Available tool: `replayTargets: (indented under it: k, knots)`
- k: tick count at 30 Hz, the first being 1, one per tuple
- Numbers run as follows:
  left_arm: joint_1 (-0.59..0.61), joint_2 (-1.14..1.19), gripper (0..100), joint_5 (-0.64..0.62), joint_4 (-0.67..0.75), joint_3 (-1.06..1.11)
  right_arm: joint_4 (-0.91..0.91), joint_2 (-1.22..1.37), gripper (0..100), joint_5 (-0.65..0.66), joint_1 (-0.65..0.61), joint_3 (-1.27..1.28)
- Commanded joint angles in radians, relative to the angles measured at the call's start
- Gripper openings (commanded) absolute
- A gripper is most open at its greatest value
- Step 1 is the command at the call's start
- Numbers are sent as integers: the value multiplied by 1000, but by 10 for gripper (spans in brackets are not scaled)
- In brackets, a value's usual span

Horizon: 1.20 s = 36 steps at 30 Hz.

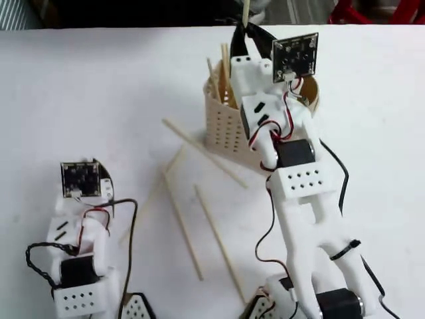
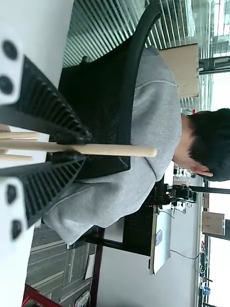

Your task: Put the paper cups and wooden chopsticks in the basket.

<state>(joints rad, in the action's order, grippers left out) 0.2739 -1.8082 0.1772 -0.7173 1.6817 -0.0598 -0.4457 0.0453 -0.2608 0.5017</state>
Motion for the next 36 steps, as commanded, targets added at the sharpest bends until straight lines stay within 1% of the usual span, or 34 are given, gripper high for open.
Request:
replayTargets:
  k: [1, 5, 7, 12, 17, 22, 25, 29, 36]
  knots:
    - [-8, -13, 65, 9, 23, -6, -73, -16, 39, 11, -21, -52]
    - [-8, -13, 67, 11, 23, -6, -320, -38, 164, 2, -53, -163]
    - [-8, -13, 67, 11, 23, -6, -444, -65, 209, 2, -64, -218]
    - [-8, -13, 67, 11, 23, -5, -757, -157, 215, 2, -122, -322]
    - [-8, -13, 68, 11, 23, -5, -1055, -223, 215, 2, -223, -331]
    - [-8, -13, 68, 11, 23, -5, -1328, -226, 215, 2, -321, -325]
    - [-8, -13, 68, 11, 23, -5, -1394, -199, 215, 2, -364, -275]
    - [-8, -13, 68, 11, 23, -5, -1389, -96, 217, 11, -400, -167]
    - [-8, -13, 68, 11, 23, -5, -1277, 228, 216, 9, -410, -127]
